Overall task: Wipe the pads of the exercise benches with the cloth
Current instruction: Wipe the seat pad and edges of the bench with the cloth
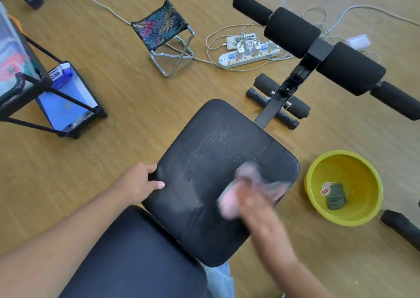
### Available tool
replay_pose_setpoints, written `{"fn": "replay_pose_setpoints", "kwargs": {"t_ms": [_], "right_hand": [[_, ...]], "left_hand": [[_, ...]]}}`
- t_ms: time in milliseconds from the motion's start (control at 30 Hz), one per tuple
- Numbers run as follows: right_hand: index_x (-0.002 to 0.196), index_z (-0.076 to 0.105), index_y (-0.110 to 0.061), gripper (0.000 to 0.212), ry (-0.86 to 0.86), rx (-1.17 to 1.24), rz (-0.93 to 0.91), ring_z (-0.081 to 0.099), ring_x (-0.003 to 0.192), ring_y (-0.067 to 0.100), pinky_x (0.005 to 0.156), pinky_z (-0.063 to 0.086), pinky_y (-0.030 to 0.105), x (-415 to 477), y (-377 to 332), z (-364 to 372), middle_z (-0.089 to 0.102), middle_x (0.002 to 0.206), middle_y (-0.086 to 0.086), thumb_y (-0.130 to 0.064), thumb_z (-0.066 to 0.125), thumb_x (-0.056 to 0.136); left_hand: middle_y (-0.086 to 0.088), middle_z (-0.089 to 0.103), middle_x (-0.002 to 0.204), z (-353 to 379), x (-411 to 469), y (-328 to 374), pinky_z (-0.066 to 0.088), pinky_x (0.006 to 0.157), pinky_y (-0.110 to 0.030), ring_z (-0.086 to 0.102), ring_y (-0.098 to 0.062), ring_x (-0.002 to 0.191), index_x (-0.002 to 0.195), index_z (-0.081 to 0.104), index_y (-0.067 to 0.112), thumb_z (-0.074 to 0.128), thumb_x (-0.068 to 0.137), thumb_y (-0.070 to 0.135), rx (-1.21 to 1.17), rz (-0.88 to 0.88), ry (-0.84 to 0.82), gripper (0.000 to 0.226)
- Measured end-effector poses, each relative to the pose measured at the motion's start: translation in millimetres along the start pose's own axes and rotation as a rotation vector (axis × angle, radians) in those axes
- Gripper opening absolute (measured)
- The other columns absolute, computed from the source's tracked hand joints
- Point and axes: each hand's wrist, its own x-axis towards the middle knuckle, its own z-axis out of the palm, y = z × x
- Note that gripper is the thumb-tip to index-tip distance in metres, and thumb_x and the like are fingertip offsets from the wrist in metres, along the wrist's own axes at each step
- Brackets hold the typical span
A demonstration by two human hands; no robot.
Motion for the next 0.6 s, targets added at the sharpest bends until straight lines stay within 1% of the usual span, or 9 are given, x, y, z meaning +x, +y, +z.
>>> {"fn": "replay_pose_setpoints", "kwargs": {"t_ms": [67, 100, 167, 233, 333, 400, 467, 533, 600], "right_hand": [[0.106, 0.060, -0.012, 0.047, -0.298, -0.015, -0.396, 0.034, 0.090, 0.014, 0.089, 0.035, 0.031, -15.2, -46.5, 1.7, 0.059, 0.096, -0.002, 0.006, 0.017, 0.096], [0.102, 0.057, -0.016, 0.035, -0.422, -0.004, -0.583, 0.038, 0.080, 0.018, 0.083, 0.037, 0.029, -17.7, -45.7, 3.3, 0.053, 0.090, -0.004, 0.003, 0.028, 0.096], [0.106, 0.064, -0.013, 0.020, -0.457, 0.108, -0.740, 0.056, 0.094, 0.017, 0.090, 0.043, 0.024, 8.3, -24.4, -5.6, 0.060, 0.099, -0.001, -0.007, 0.047, 0.099], [0.114, 0.069, -0.013, 0.023, -0.423, 0.104, -0.637, 0.059, 0.103, 0.005, 0.091, 0.044, 0.019, 59.0, 30.9, -19.7, 0.067, 0.113, -0.002, -0.014, 0.050, 0.100], [0.131, 0.061, -0.005, 0.044, -0.154, 0.096, -0.025, 0.055, 0.128, 0.023, 0.104, 0.045, 0.039, 117.8, 83.8, -34.6, 0.058, 0.139, 0.011, 0.005, 0.038, 0.094], [0.138, 0.054, -0.004, 0.070, 0.099, 0.116, 0.296, 0.040, 0.141, 0.024, 0.111, 0.040, 0.042, 128.1, 74.2, -26.3, 0.047, 0.149, 0.008, 0.024, 0.042, 0.075], [0.138, 0.053, -0.002, 0.080, 0.175, 0.149, 0.454, 0.034, 0.144, 0.024, 0.114, 0.036, 0.041, 117.4, 32.9, -10.4, 0.044, 0.151, 0.010, 0.031, 0.043, 0.066], [0.137, 0.052, 0.004, 0.072, 0.176, 0.231, 0.292, 0.037, 0.142, 0.027, 0.117, 0.030, 0.040, 87.6, -23.6, 16.4, 0.043, 0.150, 0.017, 0.027, 0.042, 0.069], [0.137, 0.047, 0.008, 0.051, -0.107, 0.193, -0.150, 0.044, 0.135, 0.032, 0.111, 0.036, 0.036, 42.6, -90.2, 32.0, 0.044, 0.146, 0.026, 0.012, 0.042, 0.086]], "left_hand": [[0.016, 0.075, 0.115, -0.2, -0.7, -0.1, 0.051, 0.103, -0.038, 0.068, -0.018, 0.111, 0.130, 0.066, 0.034, 0.071, 0.091, 0.022, -0.009, 0.005, -0.001, 0.041], [0.017, 0.075, 0.114, -0.4, -1.1, -0.1, 0.052, 0.103, -0.039, 0.069, -0.017, 0.109, 0.130, 0.067, 0.034, 0.072, 0.091, 0.022, -0.012, 0.009, 0.002, 0.041], [0.017, 0.076, 0.114, -1.2, -1.8, -0.8, 0.053, 0.103, -0.040, 0.070, -0.016, 0.108, 0.129, 0.067, 0.037, 0.072, 0.090, 0.024, -0.022, 0.007, 0.003, 0.042], [0.018, 0.076, 0.113, -1.2, -1.0, -2.2, 0.053, 0.103, -0.039, 0.070, -0.014, 0.107, 0.128, 0.067, 0.039, 0.072, 0.089, 0.026, -0.024, -0.001, 0.002, 0.041], [0.019, 0.074, 0.118, -1.2, -0.3, -4.5, 0.053, 0.104, -0.040, 0.068, -0.014, 0.114, 0.130, 0.065, 0.041, 0.073, 0.087, 0.031, -0.025, -0.011, 0.001, 0.045], [0.019, 0.073, 0.122, -1.4, -1.8, -4.4, 0.052, 0.104, -0.040, 0.067, -0.014, 0.117, 0.134, 0.062, 0.041, 0.073, 0.086, 0.034, -0.028, -0.027, 0.005, 0.049], [0.017, 0.072, 0.126, -0.7, -3.1, -4.1, 0.052, 0.104, -0.039, 0.067, -0.015, 0.118, 0.137, 0.061, 0.041, 0.072, 0.085, 0.037, -0.034, -0.044, 0.015, 0.054], [0.015, 0.072, 0.128, 0.8, -3.3, -3.8, 0.053, 0.104, -0.038, 0.067, -0.016, 0.119, 0.140, 0.058, 0.039, 0.072, 0.084, 0.039, -0.027, -0.056, 0.034, 0.057], [0.014, 0.076, 0.120, 2.2, -4.0, -2.5, 0.055, 0.100, -0.036, 0.069, -0.018, 0.114, 0.139, 0.059, 0.043, 0.071, 0.086, 0.035, 0.000, -0.051, 0.057, 0.055]]}}
